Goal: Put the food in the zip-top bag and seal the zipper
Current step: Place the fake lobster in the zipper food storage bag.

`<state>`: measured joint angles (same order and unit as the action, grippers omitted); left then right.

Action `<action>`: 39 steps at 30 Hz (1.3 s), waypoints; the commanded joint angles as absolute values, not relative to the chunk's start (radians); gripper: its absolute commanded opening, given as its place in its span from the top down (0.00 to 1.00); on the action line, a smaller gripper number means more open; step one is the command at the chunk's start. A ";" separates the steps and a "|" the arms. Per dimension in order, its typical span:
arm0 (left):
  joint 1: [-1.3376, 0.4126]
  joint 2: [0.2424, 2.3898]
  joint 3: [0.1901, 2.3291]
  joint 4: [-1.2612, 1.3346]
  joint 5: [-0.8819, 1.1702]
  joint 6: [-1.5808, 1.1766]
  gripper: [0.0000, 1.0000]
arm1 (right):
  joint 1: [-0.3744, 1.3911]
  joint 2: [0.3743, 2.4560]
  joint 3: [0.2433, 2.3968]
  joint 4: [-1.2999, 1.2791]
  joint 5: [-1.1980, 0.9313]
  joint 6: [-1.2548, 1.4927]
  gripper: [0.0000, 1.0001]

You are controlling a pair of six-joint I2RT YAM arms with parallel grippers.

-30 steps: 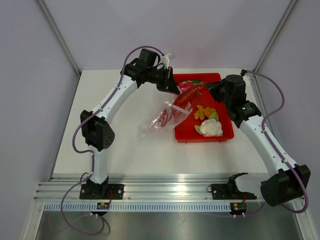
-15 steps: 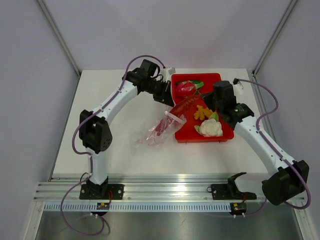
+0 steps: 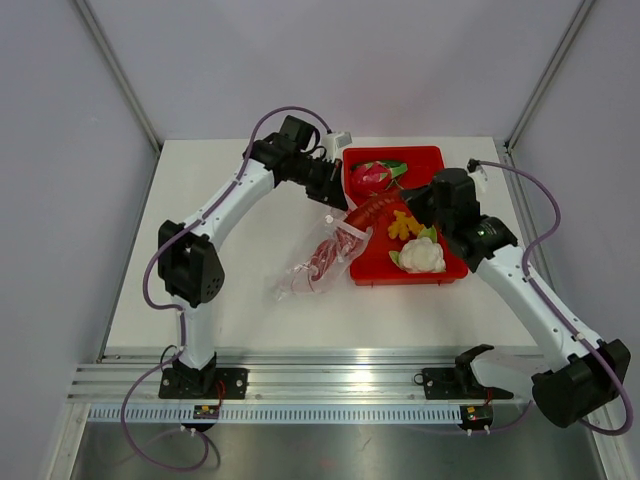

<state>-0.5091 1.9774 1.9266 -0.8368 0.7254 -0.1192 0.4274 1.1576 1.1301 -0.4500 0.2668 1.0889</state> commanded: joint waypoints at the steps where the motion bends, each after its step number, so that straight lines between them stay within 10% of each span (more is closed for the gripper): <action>1: -0.508 1.936 1.985 -0.815 0.729 -0.095 1.00 | 0.459 1.177 1.121 -0.387 0.192 1.111 1.00; 12: -0.523 1.804 1.849 -0.796 0.723 -0.031 1.00 | 0.457 1.282 1.218 -0.439 0.156 1.120 1.00; 27: -0.704 1.635 1.767 -0.716 0.143 0.172 1.00 | 0.460 1.442 1.417 -0.477 0.207 1.152 1.00; 39: -0.713 1.612 1.657 -0.567 0.143 0.143 1.00 | 0.574 1.371 1.279 -0.383 0.577 1.117 1.00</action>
<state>-0.7132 1.6409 1.6356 -0.6399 0.1177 0.1379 0.5381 1.3911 1.2648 -0.4236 0.4309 1.1103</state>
